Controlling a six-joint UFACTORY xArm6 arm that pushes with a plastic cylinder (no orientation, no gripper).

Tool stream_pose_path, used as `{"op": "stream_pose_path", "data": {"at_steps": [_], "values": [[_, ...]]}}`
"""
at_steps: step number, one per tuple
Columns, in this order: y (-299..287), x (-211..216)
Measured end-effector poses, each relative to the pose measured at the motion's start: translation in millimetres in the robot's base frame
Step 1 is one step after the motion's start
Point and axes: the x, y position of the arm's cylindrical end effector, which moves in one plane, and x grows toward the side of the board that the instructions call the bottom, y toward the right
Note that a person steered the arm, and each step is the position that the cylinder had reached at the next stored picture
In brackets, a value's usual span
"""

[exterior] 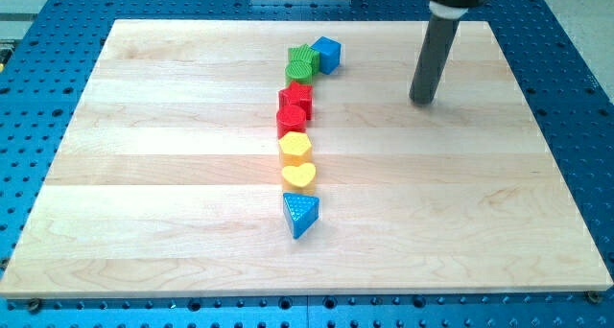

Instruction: Slide both the red blocks into the green circle

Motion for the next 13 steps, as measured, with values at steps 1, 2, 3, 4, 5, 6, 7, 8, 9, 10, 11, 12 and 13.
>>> {"op": "stream_pose_path", "data": {"at_steps": [1, 2, 3, 4, 5, 6, 7, 8, 9, 10, 11, 12, 13], "values": [[-43, 64], [-109, 152], [-107, 211], [-63, 168], [-61, 97], [-110, 76], [-120, 47], [-162, 40], [-184, 31], [-113, 7], [-122, 4], [-121, 1], [-144, 36]]}}
